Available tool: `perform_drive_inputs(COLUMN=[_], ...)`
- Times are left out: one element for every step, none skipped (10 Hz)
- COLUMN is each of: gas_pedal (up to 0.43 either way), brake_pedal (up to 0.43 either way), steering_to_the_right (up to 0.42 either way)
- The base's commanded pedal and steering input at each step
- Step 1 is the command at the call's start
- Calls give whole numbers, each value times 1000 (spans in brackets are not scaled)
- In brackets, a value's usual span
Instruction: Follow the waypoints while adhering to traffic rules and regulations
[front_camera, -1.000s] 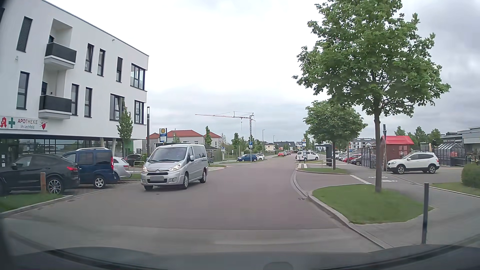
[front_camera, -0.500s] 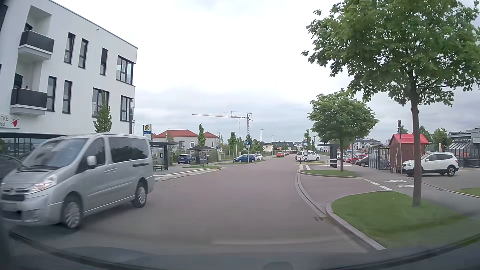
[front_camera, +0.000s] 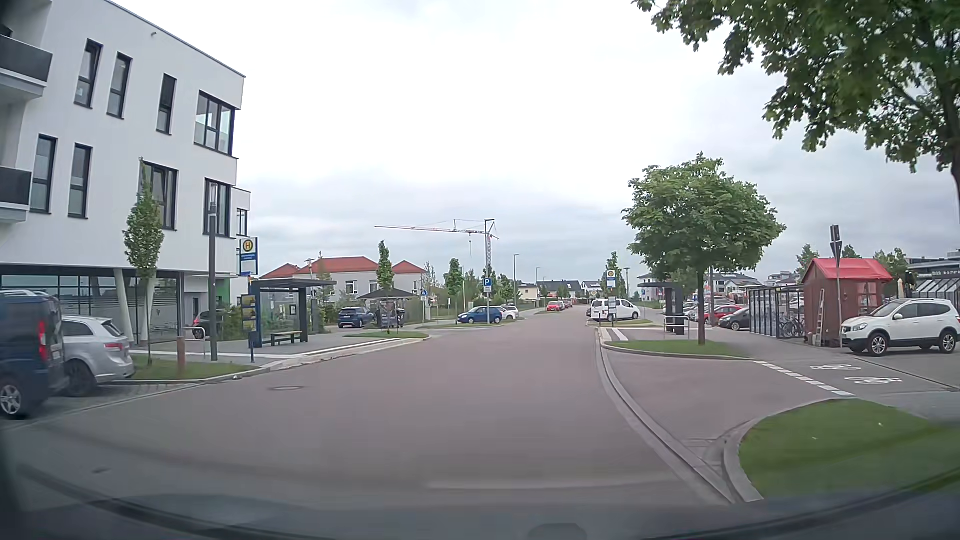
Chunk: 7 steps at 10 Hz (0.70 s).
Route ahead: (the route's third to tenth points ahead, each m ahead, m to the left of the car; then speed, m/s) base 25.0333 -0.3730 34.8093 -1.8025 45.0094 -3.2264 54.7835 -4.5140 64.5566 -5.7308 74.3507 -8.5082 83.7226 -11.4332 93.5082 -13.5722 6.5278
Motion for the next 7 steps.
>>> perform_drive_inputs(gas_pedal=[138, 138, 138, 138, 138, 130, 130], brake_pedal=[0, 0, 0, 0, 0, 0, 0], steering_to_the_right=[19, 19, 20, 20, 19, 19, 19])
